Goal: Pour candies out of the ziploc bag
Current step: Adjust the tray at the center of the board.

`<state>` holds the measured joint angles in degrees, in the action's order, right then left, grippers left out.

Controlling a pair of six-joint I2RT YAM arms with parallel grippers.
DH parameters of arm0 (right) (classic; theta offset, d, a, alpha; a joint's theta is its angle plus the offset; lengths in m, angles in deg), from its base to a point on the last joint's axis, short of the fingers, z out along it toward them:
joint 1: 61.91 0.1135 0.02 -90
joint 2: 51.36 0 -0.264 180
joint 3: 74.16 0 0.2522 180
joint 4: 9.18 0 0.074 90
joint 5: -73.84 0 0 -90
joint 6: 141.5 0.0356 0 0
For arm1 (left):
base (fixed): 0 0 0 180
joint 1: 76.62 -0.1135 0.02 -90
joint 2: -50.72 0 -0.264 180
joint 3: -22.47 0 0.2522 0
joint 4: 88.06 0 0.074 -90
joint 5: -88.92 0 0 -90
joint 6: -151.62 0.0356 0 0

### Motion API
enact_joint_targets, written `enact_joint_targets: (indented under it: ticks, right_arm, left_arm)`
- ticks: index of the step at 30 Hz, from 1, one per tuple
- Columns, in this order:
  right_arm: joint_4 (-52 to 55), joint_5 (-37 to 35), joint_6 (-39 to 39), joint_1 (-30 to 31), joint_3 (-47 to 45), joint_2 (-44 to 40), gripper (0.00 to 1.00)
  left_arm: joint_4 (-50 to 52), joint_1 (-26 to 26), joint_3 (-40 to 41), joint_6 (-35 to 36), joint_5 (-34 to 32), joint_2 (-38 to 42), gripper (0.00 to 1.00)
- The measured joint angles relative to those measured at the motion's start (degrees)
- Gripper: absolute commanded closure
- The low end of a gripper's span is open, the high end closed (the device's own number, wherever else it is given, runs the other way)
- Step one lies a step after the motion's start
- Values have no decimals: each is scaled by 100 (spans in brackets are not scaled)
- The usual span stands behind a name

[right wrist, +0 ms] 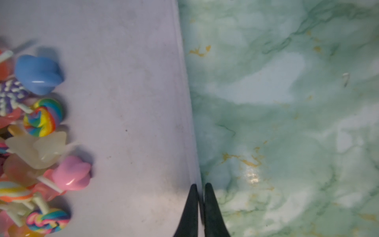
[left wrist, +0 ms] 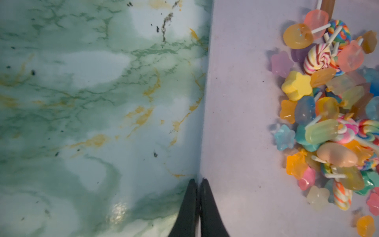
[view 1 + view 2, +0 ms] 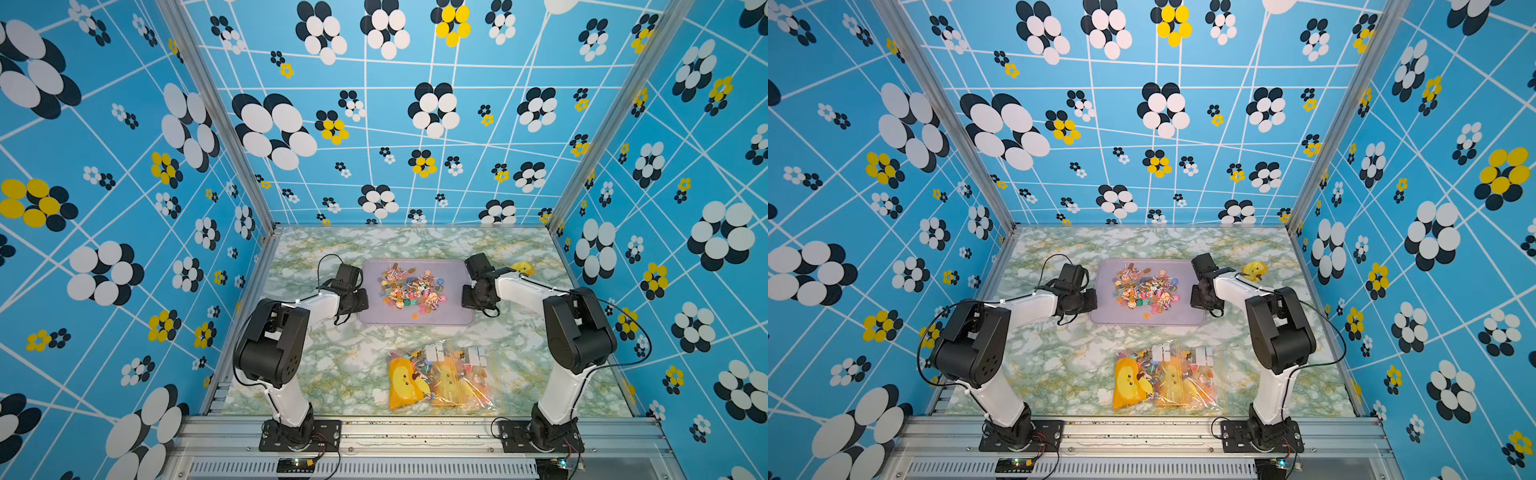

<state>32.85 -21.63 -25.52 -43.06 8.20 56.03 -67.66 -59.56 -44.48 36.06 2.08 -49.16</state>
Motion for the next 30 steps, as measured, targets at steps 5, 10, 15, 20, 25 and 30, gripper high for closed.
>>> enact_joint_targets:
  ticks: [5,10,15,20,25,30]
  right_arm:
    - [111,103,-142,-146,278,179,95]
    - [116,133,-101,-192,282,184,82]
    - [114,131,107,-212,282,107,55]
    - [125,138,190,-212,282,-304,36]
    - [146,160,212,-212,234,-1056,33]
    - [146,280,184,-136,-164,-1980,32]
  left_arm:
    - [-2,63,-7,-44,-4,0,93]
    - [79,85,-50,-85,4,0,87]
    - [256,146,-201,-179,79,59,70]
    - [367,162,-328,-212,151,483,58]
    - [496,179,-334,-256,162,1235,51]
    - [522,297,-195,-361,195,2028,46]
